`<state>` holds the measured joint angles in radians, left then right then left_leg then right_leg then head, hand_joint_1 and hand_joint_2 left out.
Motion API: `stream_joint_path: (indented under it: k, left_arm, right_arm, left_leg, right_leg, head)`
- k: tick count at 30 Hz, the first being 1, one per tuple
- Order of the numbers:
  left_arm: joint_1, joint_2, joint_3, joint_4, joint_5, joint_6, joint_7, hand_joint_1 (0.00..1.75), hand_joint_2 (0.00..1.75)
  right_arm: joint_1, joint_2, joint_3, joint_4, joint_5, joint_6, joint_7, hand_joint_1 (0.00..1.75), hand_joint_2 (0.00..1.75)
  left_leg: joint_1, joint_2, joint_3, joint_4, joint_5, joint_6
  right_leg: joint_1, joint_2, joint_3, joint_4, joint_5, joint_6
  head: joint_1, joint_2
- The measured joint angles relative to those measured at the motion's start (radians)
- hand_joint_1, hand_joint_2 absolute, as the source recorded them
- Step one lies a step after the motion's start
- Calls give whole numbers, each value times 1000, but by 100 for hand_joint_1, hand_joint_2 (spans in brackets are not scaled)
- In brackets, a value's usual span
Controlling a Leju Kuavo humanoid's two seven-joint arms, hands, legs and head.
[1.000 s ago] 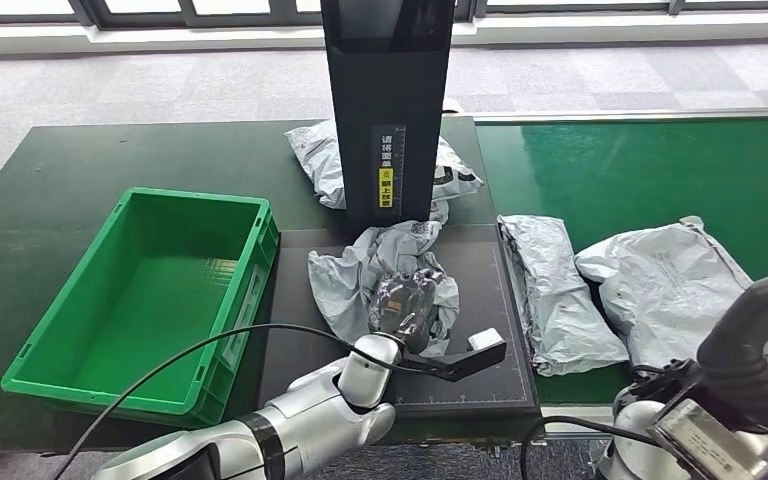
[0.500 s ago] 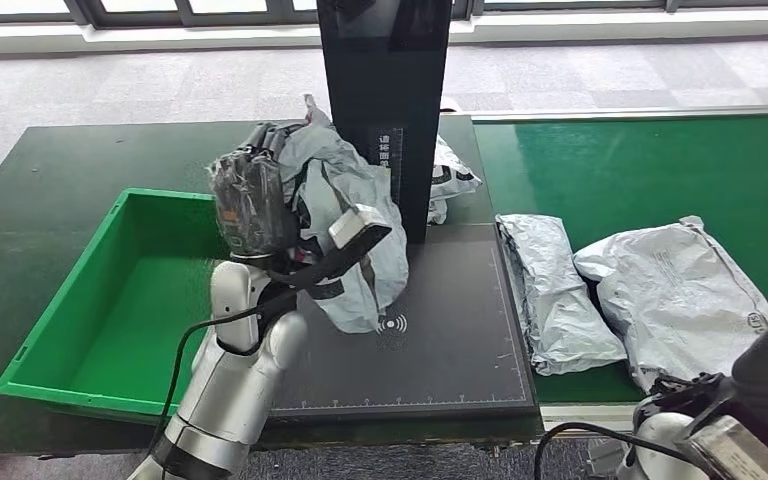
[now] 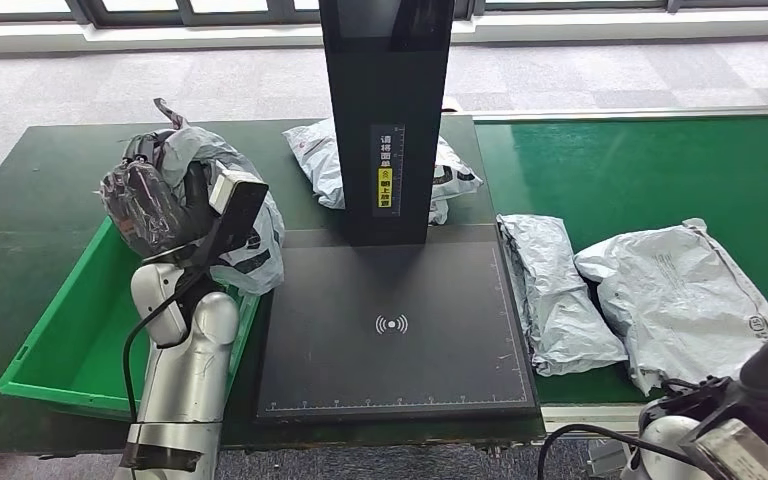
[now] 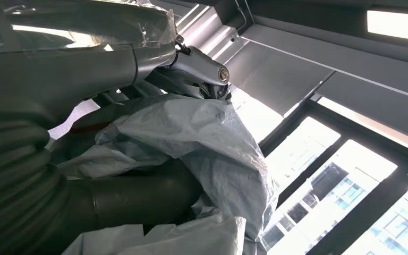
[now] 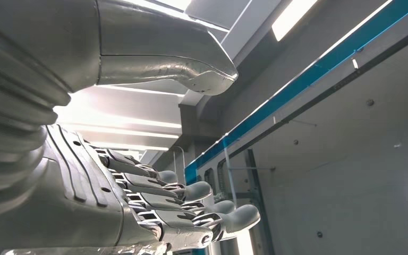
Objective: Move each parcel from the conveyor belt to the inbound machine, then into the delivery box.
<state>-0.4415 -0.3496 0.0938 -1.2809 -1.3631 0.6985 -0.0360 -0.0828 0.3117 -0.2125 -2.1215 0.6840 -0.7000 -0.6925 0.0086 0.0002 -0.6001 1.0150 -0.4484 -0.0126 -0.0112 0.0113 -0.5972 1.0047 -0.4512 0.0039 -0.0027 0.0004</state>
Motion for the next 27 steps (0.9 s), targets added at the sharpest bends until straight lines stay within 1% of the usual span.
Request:
stream_joint_path:
  k: [6,10,20,24,27]
  left_arm:
    - [-20,-3,70,32,-7,0,-4,175,175]
    - [-59,4,163,89,-25,0,1,175,175]
    - [-170,61,410,274,-96,0,30,175,175]
    - [-185,70,482,310,-113,0,30,175,175]
    - [-189,73,505,319,-119,0,29,175,175]
  right_arm:
    - [0,0,0,-1,-2,0,-4,0,175]
    - [0,0,1,0,4,1,-8,0,175]
    - [-3,0,11,16,16,1,-8,0,175]
    - [-3,0,11,23,17,1,-6,0,175]
    - [-3,0,11,26,19,1,-5,0,175]
  left_leg:
    - [0,0,0,0,0,0]
    - [0,0,0,0,0,0]
    - [1,-1,0,0,1,-1]
    - [0,-1,0,0,0,0]
    - [0,-1,-1,0,0,0]
  right_leg:
    - [0,0,0,0,0,0]
    - [0,0,0,0,0,0]
    - [0,0,1,1,0,0]
    - [0,-1,1,1,0,0]
    - [0,-1,1,1,0,0]
  head:
    - [0,0]
    - [0,0]
    - [0,0]
    - [0,0]
    - [0,0]
